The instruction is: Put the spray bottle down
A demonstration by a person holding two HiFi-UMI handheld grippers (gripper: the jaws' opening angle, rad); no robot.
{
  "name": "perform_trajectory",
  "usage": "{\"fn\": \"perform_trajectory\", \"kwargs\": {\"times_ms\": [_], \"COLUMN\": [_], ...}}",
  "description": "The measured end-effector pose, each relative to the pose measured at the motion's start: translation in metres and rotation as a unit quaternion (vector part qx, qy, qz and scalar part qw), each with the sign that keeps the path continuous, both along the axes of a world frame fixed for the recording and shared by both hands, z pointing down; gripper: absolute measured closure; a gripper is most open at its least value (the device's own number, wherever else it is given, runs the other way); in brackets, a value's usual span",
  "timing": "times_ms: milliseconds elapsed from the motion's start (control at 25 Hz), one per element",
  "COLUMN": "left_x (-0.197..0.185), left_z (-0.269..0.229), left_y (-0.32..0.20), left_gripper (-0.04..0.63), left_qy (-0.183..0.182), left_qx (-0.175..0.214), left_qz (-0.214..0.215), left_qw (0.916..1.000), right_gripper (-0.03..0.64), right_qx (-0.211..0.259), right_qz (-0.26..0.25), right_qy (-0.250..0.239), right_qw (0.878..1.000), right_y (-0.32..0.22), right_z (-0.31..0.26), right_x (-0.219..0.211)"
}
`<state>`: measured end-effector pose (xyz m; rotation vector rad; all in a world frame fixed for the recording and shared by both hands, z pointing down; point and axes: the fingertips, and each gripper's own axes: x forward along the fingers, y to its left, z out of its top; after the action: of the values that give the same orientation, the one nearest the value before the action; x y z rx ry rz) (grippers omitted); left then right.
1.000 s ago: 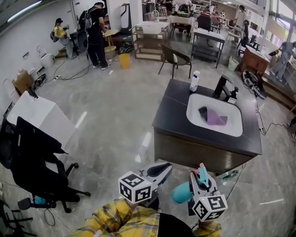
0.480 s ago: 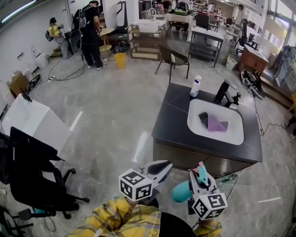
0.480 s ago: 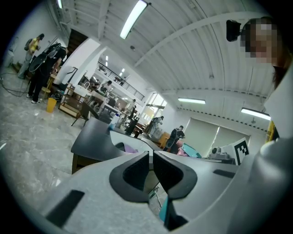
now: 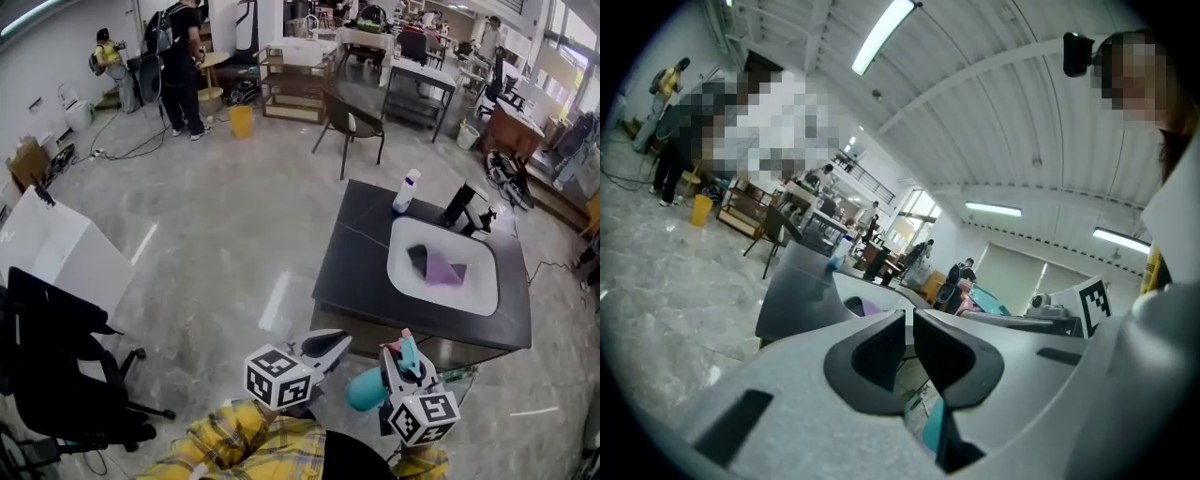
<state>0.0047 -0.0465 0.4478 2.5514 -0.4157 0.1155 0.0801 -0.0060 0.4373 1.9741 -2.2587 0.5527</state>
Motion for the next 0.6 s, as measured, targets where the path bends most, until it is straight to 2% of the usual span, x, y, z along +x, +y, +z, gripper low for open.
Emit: {"fn": "perform_trajectory", "kwargs": {"times_ms": [360, 600], "left_x": [-0.01, -0.004], "left_z": [0.004, 0.001], "left_y": [-0.052, -0.078], "left_gripper": [0.568, 0.568], "left_qy": [-0.009, -0.009], "left_qx": [0.011, 0.007], "left_qz": [0.014, 0.011], "left_qw": [0.9998, 0.9999], "right_gripper": [0.52, 0.52], "right_qx": [0.018, 0.015], "right_qz": [-0.003, 0.001], "right_qy": [0.008, 0.012], "right_qw": [1.0, 1.0], "right_y": [-0.063, -0.087], "right_z": [-0.009, -0.014], "right_x": [-0.012, -0.001]}}
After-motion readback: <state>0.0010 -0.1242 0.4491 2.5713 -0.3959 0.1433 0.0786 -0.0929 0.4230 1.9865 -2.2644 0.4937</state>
